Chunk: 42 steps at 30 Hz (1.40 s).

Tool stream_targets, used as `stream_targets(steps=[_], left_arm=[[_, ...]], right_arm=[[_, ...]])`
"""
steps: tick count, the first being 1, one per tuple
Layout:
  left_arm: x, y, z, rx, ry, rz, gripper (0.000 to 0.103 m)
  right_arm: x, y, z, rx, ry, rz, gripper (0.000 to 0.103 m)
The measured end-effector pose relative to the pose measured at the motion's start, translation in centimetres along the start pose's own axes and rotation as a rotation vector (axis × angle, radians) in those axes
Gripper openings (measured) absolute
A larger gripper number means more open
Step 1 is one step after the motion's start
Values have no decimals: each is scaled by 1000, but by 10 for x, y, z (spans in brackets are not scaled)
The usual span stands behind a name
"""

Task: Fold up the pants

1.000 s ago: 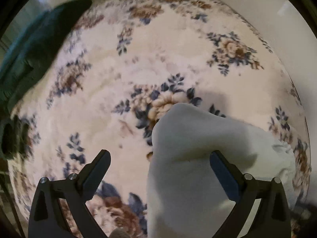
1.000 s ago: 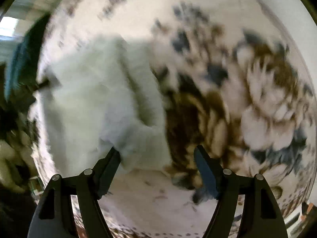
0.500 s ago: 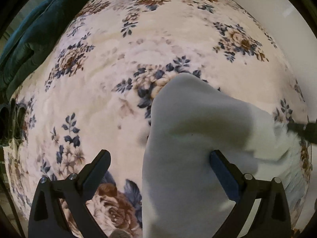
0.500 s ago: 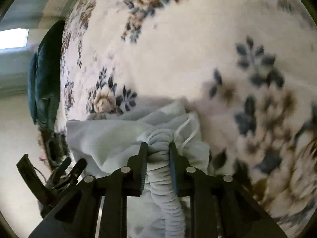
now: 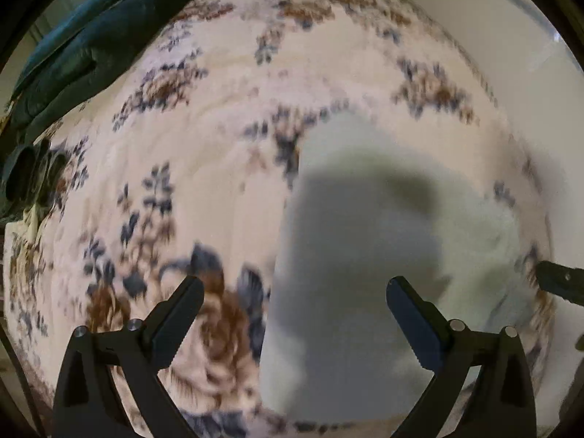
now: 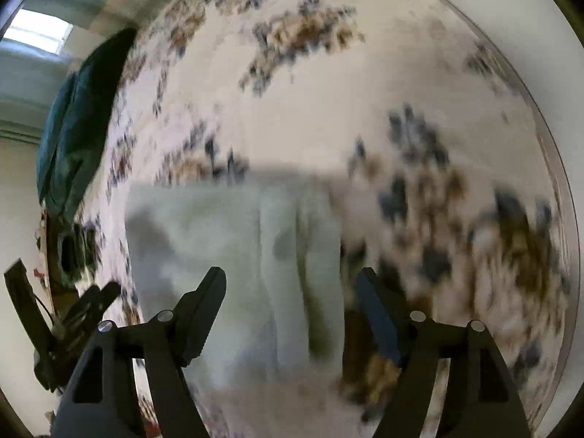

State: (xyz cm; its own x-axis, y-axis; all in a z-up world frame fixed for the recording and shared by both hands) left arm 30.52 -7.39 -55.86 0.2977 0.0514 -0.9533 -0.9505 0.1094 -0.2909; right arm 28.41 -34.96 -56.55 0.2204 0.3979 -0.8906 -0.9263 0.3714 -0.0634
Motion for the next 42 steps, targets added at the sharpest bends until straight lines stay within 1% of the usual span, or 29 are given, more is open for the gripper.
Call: stream_targets(steps=[2,3,4,5,6,7,9,10,11,13,16,17,18,20,22,24,26,27,29,31,32,34,35,37,38,39,40,41,42], left_arm=[[22,21,-4,11,-3,71,103],[29,28,-4,8,-10,90,103],[36,34,-2,5,-16,102,103],[39,36,-2,4,-15,100,103],[40,37,-1,5,-20,93,103],[41,37,-1,7,-20,82,103],[42,36,-3,9,-5,75,103],[43,36,-6,11,11,79,103],[44,37,-9,15,25,82,103],[47,38,-16,41,21,77,103],[47,36,-18,77,-16,69,103],[46,34,-16,75,-12,77,103],[41,32,-13,64,-1,84,103],[26,26,-7,27,35,80,103],[6,14,0,-17,59,41,103],[-5,-1,1,-59,95,14,103],[-7,-25,-3,-80,116,-16,103],[-4,-34,-5,-79,117,-24,103],[11,-58,-9,-56,89,-34,103],[33,-65,-10,-40,75,11,103],[39,-61,-6,-57,81,39,103],[42,-44,3,-130,143,74,103],[39,-31,10,-166,150,80,103],[34,-6,24,-236,155,83,102],[32,5,27,-265,163,83,102],[30,16,30,-291,173,90,102],[31,32,34,-326,196,114,102],[31,45,38,-387,236,139,100],[29,53,41,-443,284,147,98]], right_arm=[[14,33,-6,60,-39,52,77],[22,45,-8,88,-64,66,77],[33,54,-14,116,-55,78,76],[44,63,-19,155,-55,109,69],[53,69,-20,189,-89,128,58],[61,71,-20,215,-117,129,56],[66,74,-30,242,-84,89,31],[62,77,-37,286,-99,53,28],[57,85,-46,345,-127,27,22],[54,98,-57,370,-110,10,20],[75,122,-68,442,-138,102,23],[74,119,-67,423,-135,108,30],[68,114,-66,406,-123,100,48],[49,103,-61,364,-109,70,63],[25,93,-56,316,-82,19,64],[5,77,-44,246,-25,-46,64],[-8,57,-29,163,47,-108,64],[-11,46,-22,148,56,-125,64],[-13,23,-4,139,25,-132,64],[-6,0,21,141,-61,-130,64],[7,-14,42,110,-114,-112,64],[34,-29,74,40,-160,-49,64],[52,-40,95,-21,-180,7,64],[72,-51,129,-143,-180,91,64],[77,-56,145,-237,-136,108,64],[79,-60,162,-366,-77,115,64],[80,-63,176,-462,-37,125,64],[81,-68,188,-571,13,139,64],[84,-71,199,-647,21,172,64]])
Point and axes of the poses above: each gripper's, at about its wrist camera, not at the fingertips, and x roughly the way its jaws point, z to its left, y to its underside, the point moved 8 cm from there along x, roughly the way its jaws point, and after that the axes turned 3 degrees about -y, right-handed, at the moved point
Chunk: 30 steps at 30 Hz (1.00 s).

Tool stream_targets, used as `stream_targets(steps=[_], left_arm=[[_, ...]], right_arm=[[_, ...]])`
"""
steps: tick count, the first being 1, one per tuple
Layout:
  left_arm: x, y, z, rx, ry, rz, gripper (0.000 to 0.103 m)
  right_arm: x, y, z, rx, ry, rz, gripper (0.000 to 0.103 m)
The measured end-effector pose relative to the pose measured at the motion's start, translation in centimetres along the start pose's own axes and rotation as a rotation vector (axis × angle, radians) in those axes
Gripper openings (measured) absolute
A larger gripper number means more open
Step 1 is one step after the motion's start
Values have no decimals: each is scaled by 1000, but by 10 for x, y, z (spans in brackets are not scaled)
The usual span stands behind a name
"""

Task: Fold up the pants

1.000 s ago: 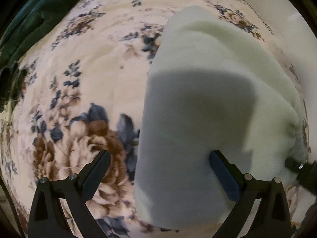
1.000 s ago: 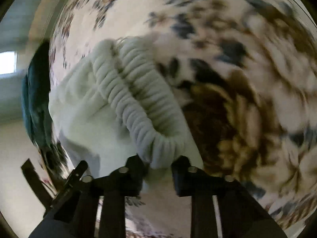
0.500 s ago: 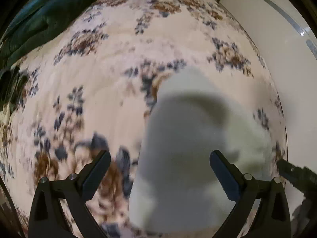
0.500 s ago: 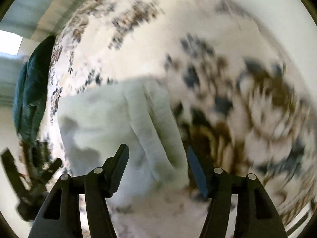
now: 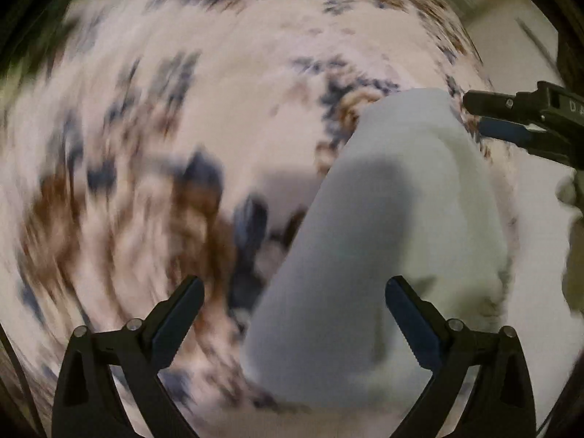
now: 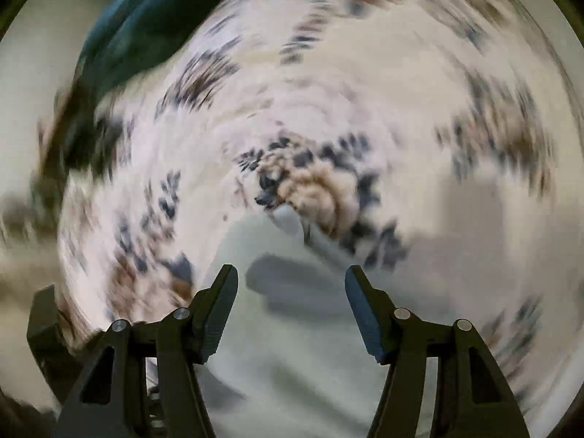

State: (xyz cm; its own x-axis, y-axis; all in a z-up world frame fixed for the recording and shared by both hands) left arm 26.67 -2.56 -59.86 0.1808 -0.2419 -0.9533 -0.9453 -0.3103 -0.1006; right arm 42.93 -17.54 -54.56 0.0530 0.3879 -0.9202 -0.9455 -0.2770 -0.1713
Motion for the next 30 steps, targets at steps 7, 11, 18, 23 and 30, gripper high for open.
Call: stream_targets(steps=[7,11,18,23,30], left_arm=[[22,44,24,-440,297,126,86],[36,40,28,-414,254,99,70],[18,43,38,-416,272,130,71],[-21,55,-6,-351,374,93,73],[35,81,-94,-364,549,233,73]], right_arm=[[52,-33,7,-145,-4,332,71],[65,-40,18,-141,-7,357,19],[72,-46,7,-131,65,353,2],[9,-21,-8,-144,24,269,63],[-2,75,-96,63,24,393,76]])
Point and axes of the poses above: each gripper's, at about its wrist camera, not at the fingertips, and x roughly the way its jaws point, z to its left, y to its underside, the point moved 8 cm from there along x, roughly the way its jaws point, and after that the axes turned 3 degrees about -y, right-handed, at the moved point
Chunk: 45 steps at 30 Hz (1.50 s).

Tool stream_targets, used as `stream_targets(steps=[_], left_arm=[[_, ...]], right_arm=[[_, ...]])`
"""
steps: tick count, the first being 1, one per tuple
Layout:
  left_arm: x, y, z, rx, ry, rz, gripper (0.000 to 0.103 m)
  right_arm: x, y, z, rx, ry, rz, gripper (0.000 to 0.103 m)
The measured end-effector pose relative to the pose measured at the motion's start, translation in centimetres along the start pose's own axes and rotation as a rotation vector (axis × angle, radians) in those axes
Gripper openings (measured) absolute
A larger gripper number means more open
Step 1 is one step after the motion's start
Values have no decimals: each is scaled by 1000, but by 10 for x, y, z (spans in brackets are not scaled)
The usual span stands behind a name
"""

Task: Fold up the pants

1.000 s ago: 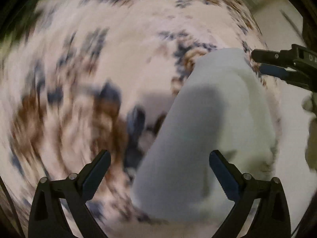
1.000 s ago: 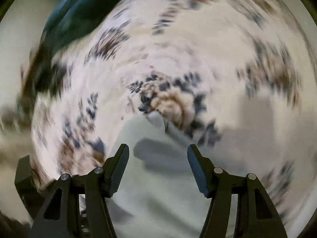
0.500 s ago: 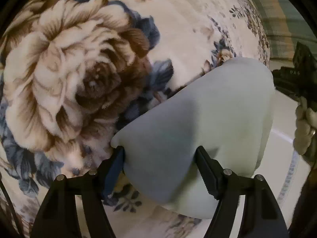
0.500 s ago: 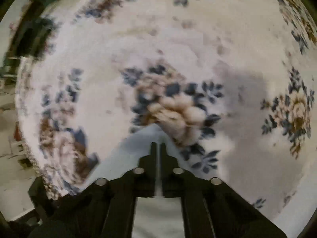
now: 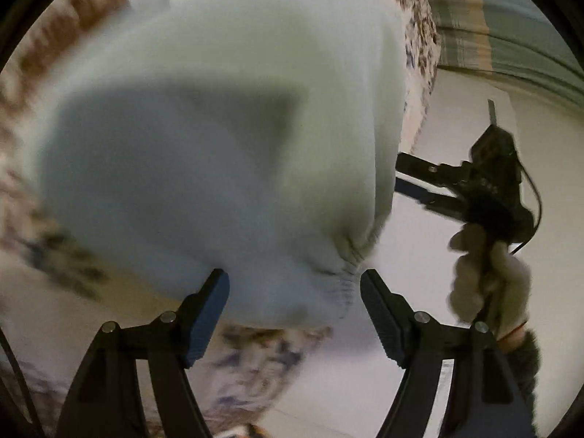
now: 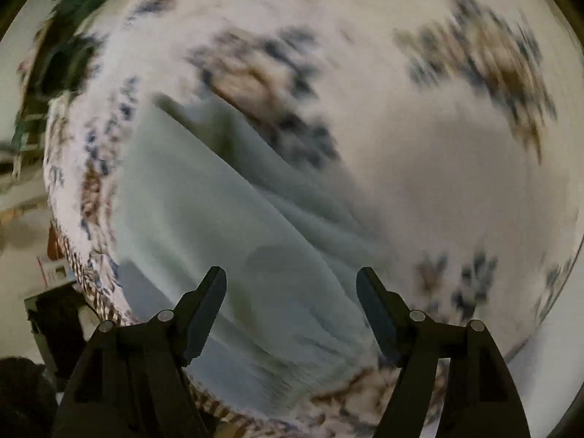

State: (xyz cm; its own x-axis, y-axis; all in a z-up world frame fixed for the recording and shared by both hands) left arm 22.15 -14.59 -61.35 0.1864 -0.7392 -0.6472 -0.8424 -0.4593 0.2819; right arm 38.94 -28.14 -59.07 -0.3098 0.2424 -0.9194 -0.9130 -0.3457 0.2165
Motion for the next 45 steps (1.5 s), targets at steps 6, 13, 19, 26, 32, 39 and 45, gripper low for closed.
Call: stream_targets(steps=[6,13,19,26,32,39,45], left_arm=[[41,-1,11,11,-94,-18,71],[41,7,6,130,-160,-3,71],[-8,3,-17,222,-220,-41,72],[-60,-29,4,705,-905,-254,97],[-54,-47,30,708,-936,-175,100],[-62,-33,16,732,-902,-172,100],[-77,-38,4,768,-907,-219,100]], right_arm=[[28,19,-31,153,-176,-32,20],[32,14,-47,196,-50,-101,10],[-9,43,-36,242,-123,-173,64],[10,144,-30,492,-99,-299,71],[84,187,-25,836,-366,-357,70],[80,214,-12,858,-304,-485,25],[91,209,-20,811,-227,-435,44]])
Point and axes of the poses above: each gripper's, at about its wrist camera, not at the fingertips, and x roughly the way its jaws point, z to its left, y to its underside, the point moved 8 cm from there along x, roughly the way its jaws point, and after that the axes turned 3 degrees about -y, right-handed, at the moved point
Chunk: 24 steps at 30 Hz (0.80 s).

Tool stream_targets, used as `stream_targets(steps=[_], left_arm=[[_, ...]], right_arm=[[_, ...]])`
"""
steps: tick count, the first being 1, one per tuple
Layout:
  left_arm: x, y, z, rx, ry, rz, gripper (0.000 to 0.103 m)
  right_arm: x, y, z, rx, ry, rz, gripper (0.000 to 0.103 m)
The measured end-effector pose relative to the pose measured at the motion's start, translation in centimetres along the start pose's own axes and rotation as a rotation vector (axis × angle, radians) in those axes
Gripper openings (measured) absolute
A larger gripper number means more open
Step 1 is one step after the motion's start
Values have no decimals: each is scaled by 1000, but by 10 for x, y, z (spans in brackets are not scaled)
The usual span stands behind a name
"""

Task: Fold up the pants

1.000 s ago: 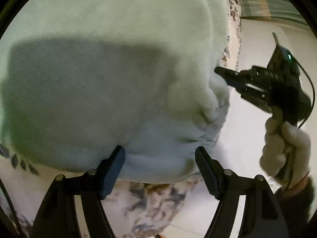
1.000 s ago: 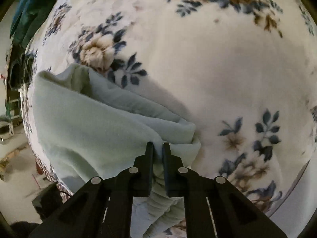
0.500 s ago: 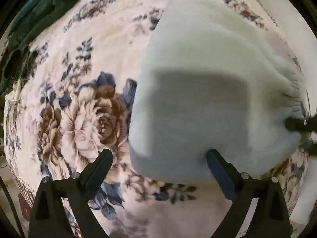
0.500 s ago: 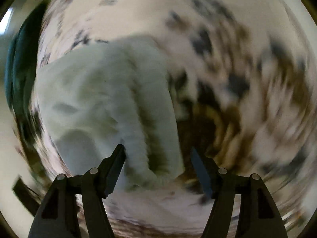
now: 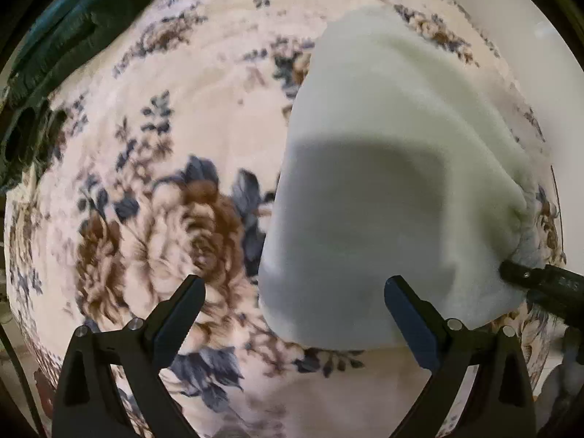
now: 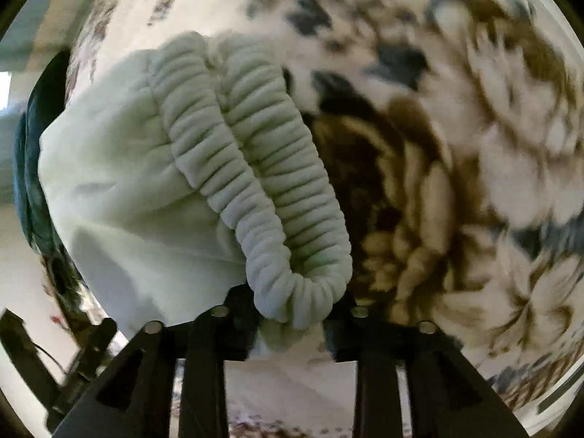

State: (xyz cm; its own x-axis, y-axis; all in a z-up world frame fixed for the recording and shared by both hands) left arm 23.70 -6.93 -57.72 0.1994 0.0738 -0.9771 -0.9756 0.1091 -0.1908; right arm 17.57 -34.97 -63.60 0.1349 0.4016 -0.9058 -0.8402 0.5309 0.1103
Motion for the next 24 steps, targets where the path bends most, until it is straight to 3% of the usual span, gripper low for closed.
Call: stream_targets(steps=[1,3,4,5,7,10,14,17,19,21,24], left_arm=[[-6,-3,3,8,-16,-24,100],[-11,-8,4,27,-24,-51,100],[-11,-11,6,37,-35,-57,100],[-9,-14,6,40,-33,-59,100],[1,-22,4,48,-32,-48,100],[32,-33,0,75,-39,4,100],[57,-42,-8,106,0,44,103],[64,-44,-12,103,58,64,103],[68,-45,-9,72,91,81,103],[77,-44,-6,40,133,116,103],[89,-41,-3,3,175,177,103]], right_arm=[[-5,-1,10,-52,32,-25,51],[-29,-1,36,-189,95,-138,91],[-39,0,45,-230,99,-192,95],[-49,1,58,-282,122,-246,96],[-51,1,74,-358,187,-271,101],[-31,-1,77,-348,209,-215,103],[15,-10,71,-383,384,-125,103],[30,-11,58,-345,445,-38,103],[25,-15,56,-311,425,-30,103],[16,-21,49,-277,385,-78,97],[31,-24,16,-91,230,-20,95]])
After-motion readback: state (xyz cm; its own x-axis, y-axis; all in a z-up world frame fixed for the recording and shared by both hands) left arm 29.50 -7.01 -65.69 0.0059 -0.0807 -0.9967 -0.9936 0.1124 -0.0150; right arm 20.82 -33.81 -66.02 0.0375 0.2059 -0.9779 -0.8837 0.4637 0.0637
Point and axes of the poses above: each gripper's, at about its wrist camera, not at the fingertips, and x roughly the way its jaws point, z to its left, y to its underside, the point moved 8 cm from there along x, roughly the way its jaws point, and after that the axes turned 3 degrees about -y, right-handed, at the moved point
